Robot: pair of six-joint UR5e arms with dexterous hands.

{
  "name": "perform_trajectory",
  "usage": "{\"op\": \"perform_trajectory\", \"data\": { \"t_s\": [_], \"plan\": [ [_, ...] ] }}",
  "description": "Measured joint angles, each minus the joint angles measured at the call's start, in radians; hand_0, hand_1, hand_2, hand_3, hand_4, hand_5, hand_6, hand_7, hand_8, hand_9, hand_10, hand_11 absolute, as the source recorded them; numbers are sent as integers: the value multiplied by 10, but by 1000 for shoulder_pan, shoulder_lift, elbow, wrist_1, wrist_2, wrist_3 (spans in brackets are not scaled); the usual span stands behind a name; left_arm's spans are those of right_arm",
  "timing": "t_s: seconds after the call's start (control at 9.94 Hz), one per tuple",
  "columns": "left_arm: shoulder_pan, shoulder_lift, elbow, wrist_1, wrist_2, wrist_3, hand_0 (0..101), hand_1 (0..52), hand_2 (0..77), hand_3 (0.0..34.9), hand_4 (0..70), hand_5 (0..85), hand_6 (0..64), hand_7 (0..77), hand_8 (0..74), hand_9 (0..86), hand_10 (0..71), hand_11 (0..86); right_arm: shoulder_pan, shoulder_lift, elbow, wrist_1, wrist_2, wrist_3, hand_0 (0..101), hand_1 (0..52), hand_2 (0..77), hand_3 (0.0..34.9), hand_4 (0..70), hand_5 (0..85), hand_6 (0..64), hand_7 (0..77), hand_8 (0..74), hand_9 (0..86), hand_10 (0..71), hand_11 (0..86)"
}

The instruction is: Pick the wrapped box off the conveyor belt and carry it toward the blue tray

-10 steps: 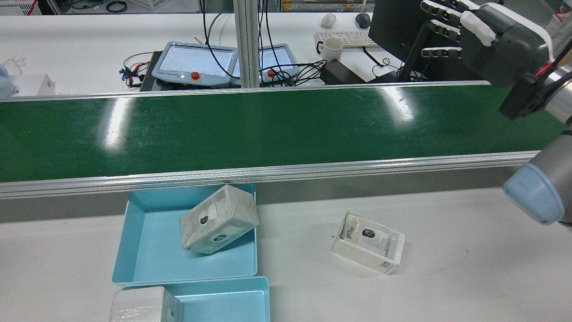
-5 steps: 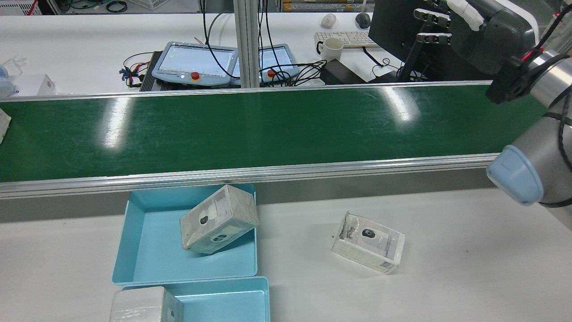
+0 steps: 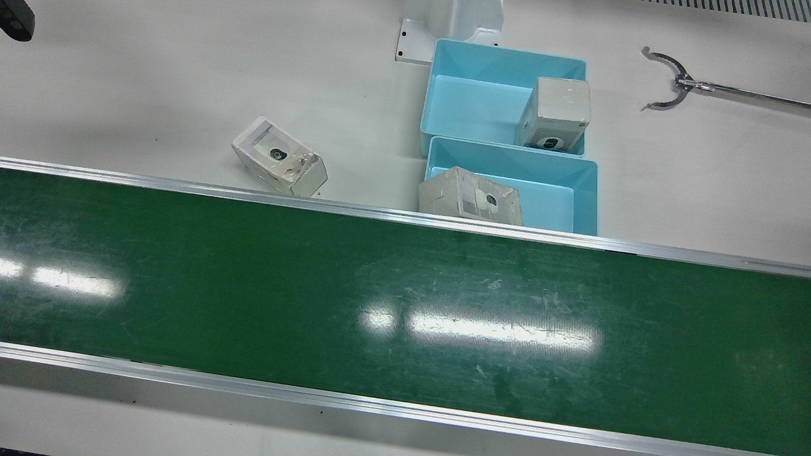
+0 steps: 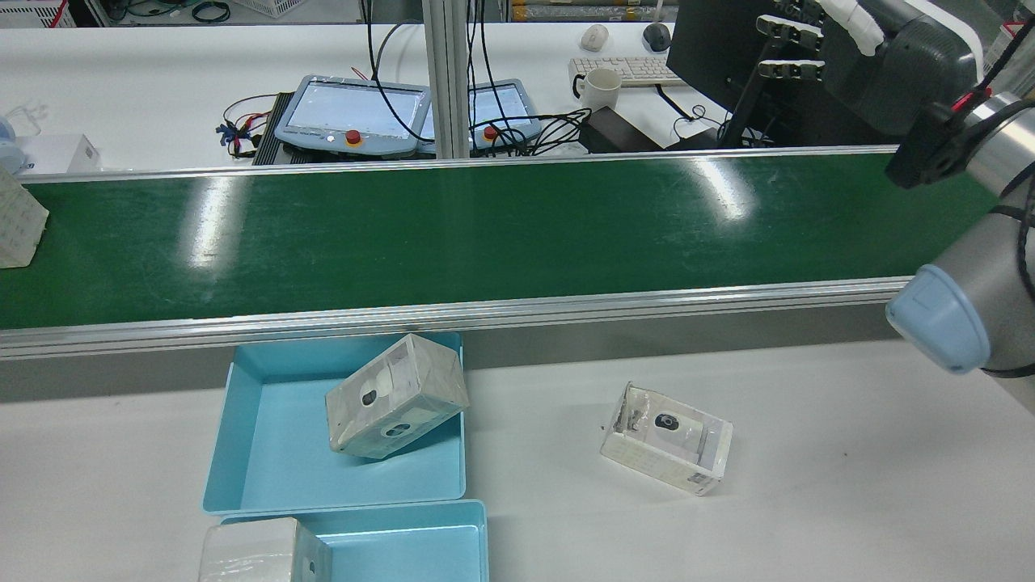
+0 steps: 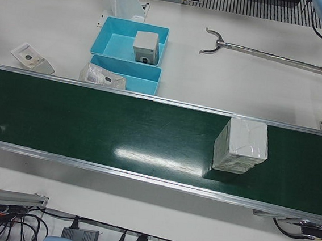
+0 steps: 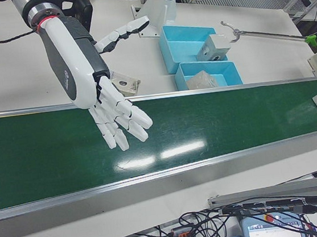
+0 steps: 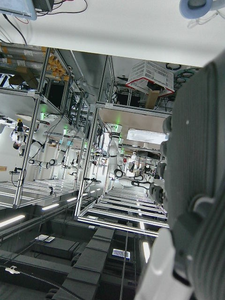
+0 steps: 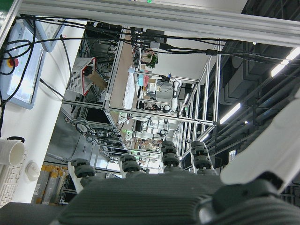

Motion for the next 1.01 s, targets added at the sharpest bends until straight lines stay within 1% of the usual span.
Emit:
{"op": "perform_trajectory", "data": {
  "t_s": [0.2, 0.3, 0.5, 0.6, 0.7, 0.8, 0.91, 1.01],
  "plan": [
    [0, 0, 0, 0, 0, 0, 0, 0, 5, 0, 0, 5, 0, 5, 0, 5, 0, 0, 0, -1, -1, 0, 0, 2, 293, 60, 93, 304, 16, 104, 0, 87, 27, 65, 44, 60],
    [0, 0, 0, 0, 0, 0, 0, 0, 5, 0, 0, 5, 0, 5, 5, 0, 5, 0, 0, -1, -1, 0, 0, 2, 305, 54, 104, 297, 33, 120, 0, 87, 27, 65, 38, 65],
    [0, 0, 0, 0, 0, 0, 0, 0, 11, 0, 0, 5, 0, 5, 5, 0, 5, 0, 0, -4, -1, 0, 0, 8, 305, 54, 104, 297, 33, 115, 0, 82, 27, 65, 44, 65],
    [0, 0, 0, 0, 0, 0, 0, 0, 5, 0, 0, 5, 0, 5, 5, 5, 0, 0, -1, -7, -3, 0, 0, 17, 298, 54, 104, 297, 33, 93, 0, 87, 27, 65, 54, 82],
    [0, 0, 0, 0, 0, 0, 0, 0, 11, 0, 0, 5, 0, 5, 5, 5, 0, 0, -2, -9, -4, 0, 0, 29, 300, 54, 104, 298, 33, 93, 0, 82, 5, 33, 60, 98],
    [0, 0, 0, 0, 0, 0, 0, 0, 11, 0, 0, 5, 0, 5, 5, 5, 0, 0, -9, -12, -4, 0, -1, 53, 300, 54, 104, 298, 33, 93, 0, 82, 5, 33, 60, 98],
    [0, 0, 0, 0, 0, 0, 0, 0, 11, 0, 0, 5, 0, 5, 0, 5, 0, 0, -25, -25, -4, -1, -2, 84, 298, 54, 104, 298, 33, 104, 0, 60, 11, 33, 76, 120],
    [0, 0, 0, 0, 0, 0, 0, 0, 11, 0, 0, 5, 0, 5, 0, 5, 0, 0, -45, -43, -5, -1, -2, 112, 287, 22, 104, 298, 16, 65, 0, 60, 11, 33, 82, 120]
  ]
}}
